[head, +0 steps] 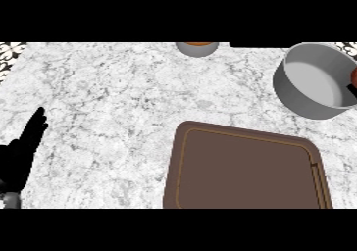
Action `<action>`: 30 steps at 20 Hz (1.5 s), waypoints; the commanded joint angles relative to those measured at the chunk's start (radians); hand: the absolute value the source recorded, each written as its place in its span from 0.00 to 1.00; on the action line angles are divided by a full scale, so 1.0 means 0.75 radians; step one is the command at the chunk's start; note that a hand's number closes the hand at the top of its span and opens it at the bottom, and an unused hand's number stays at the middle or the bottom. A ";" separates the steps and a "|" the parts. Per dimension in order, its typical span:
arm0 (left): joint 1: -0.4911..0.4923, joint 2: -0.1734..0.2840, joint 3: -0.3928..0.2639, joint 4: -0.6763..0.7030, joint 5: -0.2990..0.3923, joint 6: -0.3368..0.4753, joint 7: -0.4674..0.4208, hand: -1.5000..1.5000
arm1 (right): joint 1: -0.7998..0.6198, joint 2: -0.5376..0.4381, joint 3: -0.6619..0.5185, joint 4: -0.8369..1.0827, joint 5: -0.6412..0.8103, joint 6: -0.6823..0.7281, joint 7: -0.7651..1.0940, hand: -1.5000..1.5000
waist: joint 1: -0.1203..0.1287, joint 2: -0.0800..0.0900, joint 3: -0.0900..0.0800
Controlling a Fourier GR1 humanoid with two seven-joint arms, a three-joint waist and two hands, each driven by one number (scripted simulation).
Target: Pick the squash from the tray and place it in the pot
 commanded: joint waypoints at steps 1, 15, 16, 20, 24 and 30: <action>0.018 0.011 0.053 0.039 0.024 -0.064 -0.064 0.50 | -0.134 -0.004 -0.018 0.276 0.057 -0.029 -0.149 1.00 | 0.006 0.002 -0.001; -0.069 -0.071 -0.042 0.046 -0.084 -0.018 -0.009 0.50 | -0.661 0.032 0.076 1.343 0.363 -0.314 -0.560 1.00 | 0.082 0.031 0.002; -0.071 -0.077 -0.022 0.012 -0.062 -0.014 0.022 0.50 | -0.660 -0.013 0.064 1.398 0.376 -0.325 -0.634 1.00 | 0.058 0.022 0.002; -0.081 -0.040 0.008 0.026 -0.044 -0.051 0.009 0.50 | -0.729 0.050 0.005 1.599 0.318 -0.301 -0.699 1.00 | 0.077 0.029 0.003; -0.089 -0.040 0.025 0.067 -0.028 -0.070 -0.038 0.50 | -0.756 0.040 -0.068 1.730 0.259 -0.240 -0.728 0.00 | 0.080 0.037 0.004; -0.134 -0.068 0.003 0.066 -0.061 -0.047 0.007 0.50 | -0.805 0.075 -0.105 1.820 0.235 -0.227 -0.853 0.00 | 0.061 0.032 0.003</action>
